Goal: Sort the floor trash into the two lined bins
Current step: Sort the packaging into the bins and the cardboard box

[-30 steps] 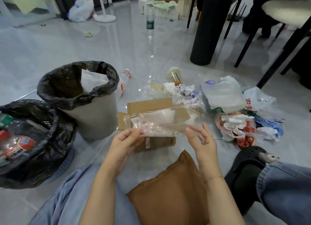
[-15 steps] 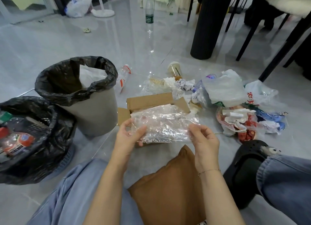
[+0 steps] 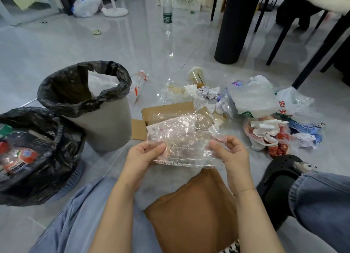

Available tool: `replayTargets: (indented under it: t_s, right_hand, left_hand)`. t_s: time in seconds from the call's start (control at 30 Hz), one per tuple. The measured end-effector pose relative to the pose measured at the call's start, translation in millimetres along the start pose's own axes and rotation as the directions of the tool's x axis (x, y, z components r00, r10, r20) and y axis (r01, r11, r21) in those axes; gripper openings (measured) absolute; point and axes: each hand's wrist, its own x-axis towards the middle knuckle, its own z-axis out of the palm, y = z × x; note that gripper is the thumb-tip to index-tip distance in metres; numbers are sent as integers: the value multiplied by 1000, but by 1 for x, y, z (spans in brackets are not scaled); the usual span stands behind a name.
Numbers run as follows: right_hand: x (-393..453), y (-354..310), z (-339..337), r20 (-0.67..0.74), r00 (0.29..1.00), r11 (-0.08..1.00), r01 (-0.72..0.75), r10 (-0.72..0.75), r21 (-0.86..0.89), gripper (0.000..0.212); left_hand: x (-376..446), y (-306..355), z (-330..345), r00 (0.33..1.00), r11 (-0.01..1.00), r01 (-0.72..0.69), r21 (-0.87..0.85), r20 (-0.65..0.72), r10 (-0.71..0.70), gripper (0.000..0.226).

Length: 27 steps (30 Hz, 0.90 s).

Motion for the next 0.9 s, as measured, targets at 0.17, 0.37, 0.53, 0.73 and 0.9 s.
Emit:
replayTargets:
  t_s: [0.17, 0.37, 0.53, 0.73, 0.9]
  right_hand:
    - [4, 0, 0, -16, 1000, 999, 4, -3, 43, 46]
    - [7, 0, -2, -19, 1000, 1000, -9, 8, -24, 68]
    - [5, -4, -1, -14, 999, 991, -36, 35, -125, 34]
    - [-1, -12, -2, 168, 960, 971, -203, 223, -128, 8]
    - [1, -11, -8, 218, 946, 967, -212, 239, -141, 22]
  left_hand:
    - [-3, 0, 3, 1000, 998, -22, 60, 14, 21, 37]
    - [-4, 0, 3, 998, 989, -52, 137, -14, 54, 36]
    - [-6, 7, 1, 999, 1000, 0, 7, 48, -1, 28]
    - [-8, 13, 1, 999, 999, -38, -26, 0, 38, 28]
    - [-4, 13, -11, 999, 999, 7, 53, 52, -10, 28]
